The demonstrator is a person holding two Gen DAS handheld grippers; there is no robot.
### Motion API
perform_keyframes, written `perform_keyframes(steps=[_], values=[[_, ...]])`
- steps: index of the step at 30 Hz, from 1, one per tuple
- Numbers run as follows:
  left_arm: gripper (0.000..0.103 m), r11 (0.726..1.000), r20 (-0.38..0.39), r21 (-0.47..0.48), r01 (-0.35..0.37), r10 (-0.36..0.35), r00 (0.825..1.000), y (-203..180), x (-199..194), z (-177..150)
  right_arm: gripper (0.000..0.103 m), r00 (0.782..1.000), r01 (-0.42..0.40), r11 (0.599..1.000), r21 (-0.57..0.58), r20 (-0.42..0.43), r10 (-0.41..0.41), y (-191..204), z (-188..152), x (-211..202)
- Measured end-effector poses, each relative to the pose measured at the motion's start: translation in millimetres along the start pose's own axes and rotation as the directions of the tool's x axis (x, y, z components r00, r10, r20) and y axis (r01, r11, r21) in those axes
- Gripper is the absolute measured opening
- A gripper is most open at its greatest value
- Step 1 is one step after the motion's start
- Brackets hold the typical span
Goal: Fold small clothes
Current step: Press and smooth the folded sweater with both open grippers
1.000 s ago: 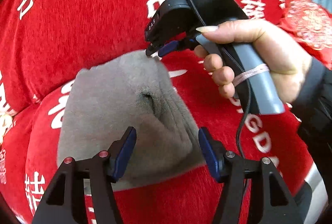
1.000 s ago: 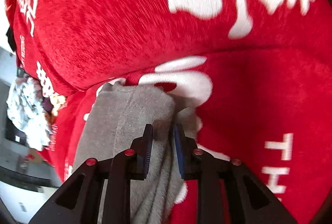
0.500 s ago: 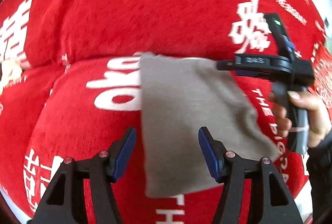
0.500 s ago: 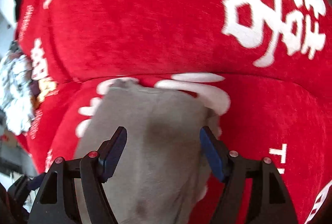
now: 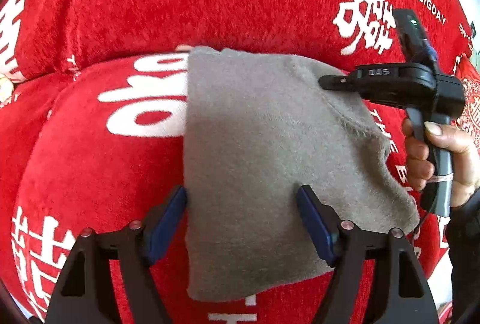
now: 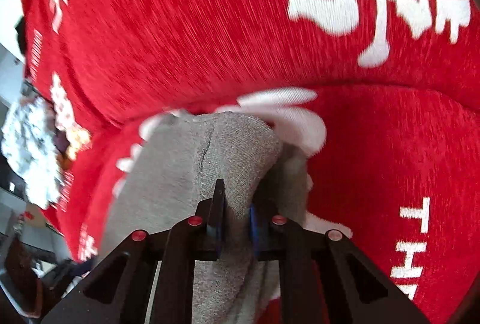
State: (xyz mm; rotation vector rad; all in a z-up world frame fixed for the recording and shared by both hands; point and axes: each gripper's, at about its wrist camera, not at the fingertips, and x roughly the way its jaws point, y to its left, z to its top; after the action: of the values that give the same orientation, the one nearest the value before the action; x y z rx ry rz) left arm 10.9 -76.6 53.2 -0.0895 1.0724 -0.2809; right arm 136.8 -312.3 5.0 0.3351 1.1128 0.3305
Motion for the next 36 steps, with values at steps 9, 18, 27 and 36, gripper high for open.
perform_keyframes(steps=[9, 18, 27, 36], values=[[0.077, 1.000, 0.054, -0.010, -0.023, 0.024, 0.998, 15.6, -28.3, 2.8, 0.034, 0.996, 0.023, 0.991, -0.129, 0.088, -0.012, 41.7, -25.7, -59.6], [0.083, 0.995, 0.014, -0.098, 0.019, -0.018, 1.000, 38.6, -16.3, -7.4, 0.063, 0.993, -0.114, 0.979, -0.169, -0.013, 0.114, 62.8, -88.8, -46.7], [0.089, 0.997, 0.002, -0.082, 0.004, -0.004, 1.000, 41.8, -21.1, -9.9, 0.048, 0.997, 0.053, 0.978, -0.202, 0.065, -0.041, 60.8, -112.5, -66.4], [0.089, 0.997, 0.028, -0.034, -0.063, 0.064, 0.998, 39.7, -32.6, -20.9, 0.061, 0.991, 0.087, 0.925, -0.371, 0.125, -0.043, 111.4, -161.4, -96.7]])
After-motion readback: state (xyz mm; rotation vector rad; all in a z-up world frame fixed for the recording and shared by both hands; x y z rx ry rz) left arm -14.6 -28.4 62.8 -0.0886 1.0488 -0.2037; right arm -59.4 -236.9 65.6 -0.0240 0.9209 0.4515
